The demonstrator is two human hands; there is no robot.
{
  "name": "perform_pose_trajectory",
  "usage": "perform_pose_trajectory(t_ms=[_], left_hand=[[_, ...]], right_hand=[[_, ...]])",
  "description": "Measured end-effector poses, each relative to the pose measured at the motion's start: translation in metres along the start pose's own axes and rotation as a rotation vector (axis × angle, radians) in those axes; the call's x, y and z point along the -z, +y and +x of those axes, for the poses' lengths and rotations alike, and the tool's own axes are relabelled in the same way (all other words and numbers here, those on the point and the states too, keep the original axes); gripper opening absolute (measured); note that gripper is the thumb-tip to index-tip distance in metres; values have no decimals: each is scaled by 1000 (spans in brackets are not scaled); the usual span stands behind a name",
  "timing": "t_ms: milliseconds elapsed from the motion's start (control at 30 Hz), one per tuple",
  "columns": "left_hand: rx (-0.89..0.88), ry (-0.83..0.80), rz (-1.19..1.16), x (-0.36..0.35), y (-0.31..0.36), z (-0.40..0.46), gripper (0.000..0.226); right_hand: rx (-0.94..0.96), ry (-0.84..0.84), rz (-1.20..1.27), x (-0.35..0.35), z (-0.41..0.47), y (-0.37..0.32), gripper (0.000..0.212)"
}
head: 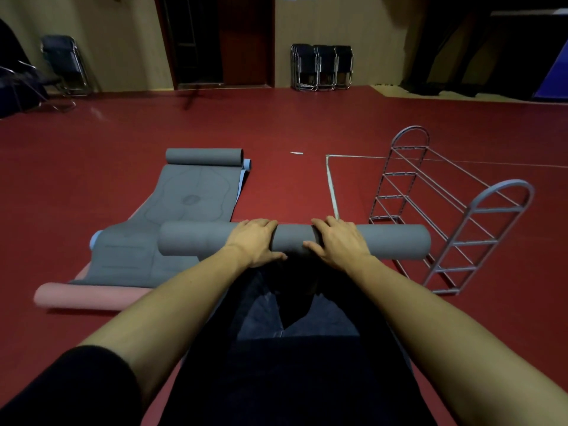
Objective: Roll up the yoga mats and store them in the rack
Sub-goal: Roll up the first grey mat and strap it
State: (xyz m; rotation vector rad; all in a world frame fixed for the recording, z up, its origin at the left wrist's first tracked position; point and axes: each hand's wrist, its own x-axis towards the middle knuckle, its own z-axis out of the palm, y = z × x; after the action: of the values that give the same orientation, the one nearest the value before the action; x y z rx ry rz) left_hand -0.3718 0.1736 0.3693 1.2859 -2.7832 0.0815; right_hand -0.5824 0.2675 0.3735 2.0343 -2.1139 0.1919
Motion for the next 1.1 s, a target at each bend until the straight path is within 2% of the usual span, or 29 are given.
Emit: perform_pose_trajectory(t_ms=[133,300,467,667,833,1100], left_hand=[[15,-10,13,-7,-3,6,101],[-8,0,22,-8,-9,14,86],[-20,-32,36,-1,-13,21,84],[-45,5,54,1,-16,22,79],[-42,74,44,14,-16,19,76],[-37,216,50,73,-23,28,78]], right_hand=[[39,-17,60,1,1,5,63],[40,-11,69,-13,7,9,75],[3,7,56,-18,14,16,79],[-6,-160,-6,-9,26,32,107],[101,-108,-110,13,37,35,89],[130,121,-211,65,50,41,86]])
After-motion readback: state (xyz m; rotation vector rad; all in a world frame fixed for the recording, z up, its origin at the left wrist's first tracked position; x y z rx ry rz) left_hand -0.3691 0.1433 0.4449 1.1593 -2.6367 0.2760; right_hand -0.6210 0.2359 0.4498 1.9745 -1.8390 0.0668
